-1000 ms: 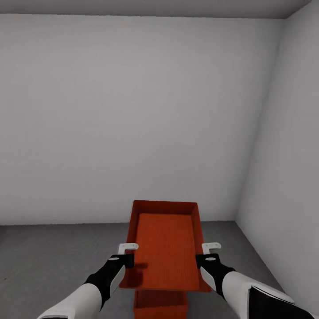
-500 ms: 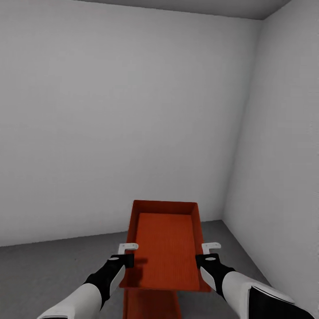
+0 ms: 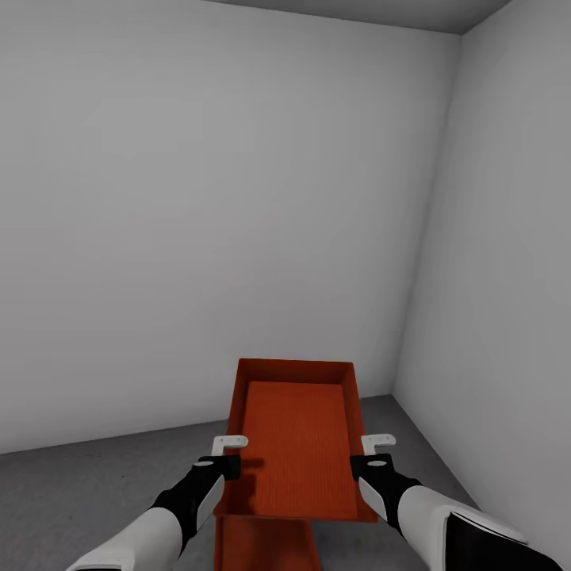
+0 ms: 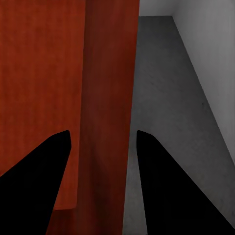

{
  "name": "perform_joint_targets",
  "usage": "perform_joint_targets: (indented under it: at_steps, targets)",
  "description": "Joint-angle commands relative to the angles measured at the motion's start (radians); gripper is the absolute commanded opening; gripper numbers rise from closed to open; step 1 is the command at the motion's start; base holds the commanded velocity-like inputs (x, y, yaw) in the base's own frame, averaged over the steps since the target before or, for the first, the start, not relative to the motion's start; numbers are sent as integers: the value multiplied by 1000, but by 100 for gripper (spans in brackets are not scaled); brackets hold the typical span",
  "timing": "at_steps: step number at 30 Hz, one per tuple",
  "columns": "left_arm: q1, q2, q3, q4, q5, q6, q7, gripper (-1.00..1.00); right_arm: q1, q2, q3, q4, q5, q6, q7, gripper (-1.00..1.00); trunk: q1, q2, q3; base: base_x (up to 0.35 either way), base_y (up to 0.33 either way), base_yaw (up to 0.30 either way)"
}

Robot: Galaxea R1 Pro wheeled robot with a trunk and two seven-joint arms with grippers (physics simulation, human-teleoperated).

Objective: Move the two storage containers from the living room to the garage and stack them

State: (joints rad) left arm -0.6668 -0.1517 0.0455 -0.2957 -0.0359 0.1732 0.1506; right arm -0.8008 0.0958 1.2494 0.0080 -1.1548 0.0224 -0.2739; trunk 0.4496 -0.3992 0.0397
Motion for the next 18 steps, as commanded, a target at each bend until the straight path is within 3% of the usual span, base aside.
perform_joint_targets:
  at_steps: [1,18]
  targets:
    - [-1,6,22,-8,-12,6,1,-100,0,-1,15,9,-9,4,-4,-100,0,-1,0,0,0,0]
    - [-1,6,22,-8,-12,6,3,-100,0,1,15,9,-9,4,-4,-100,0,-1,0,57,40,4]
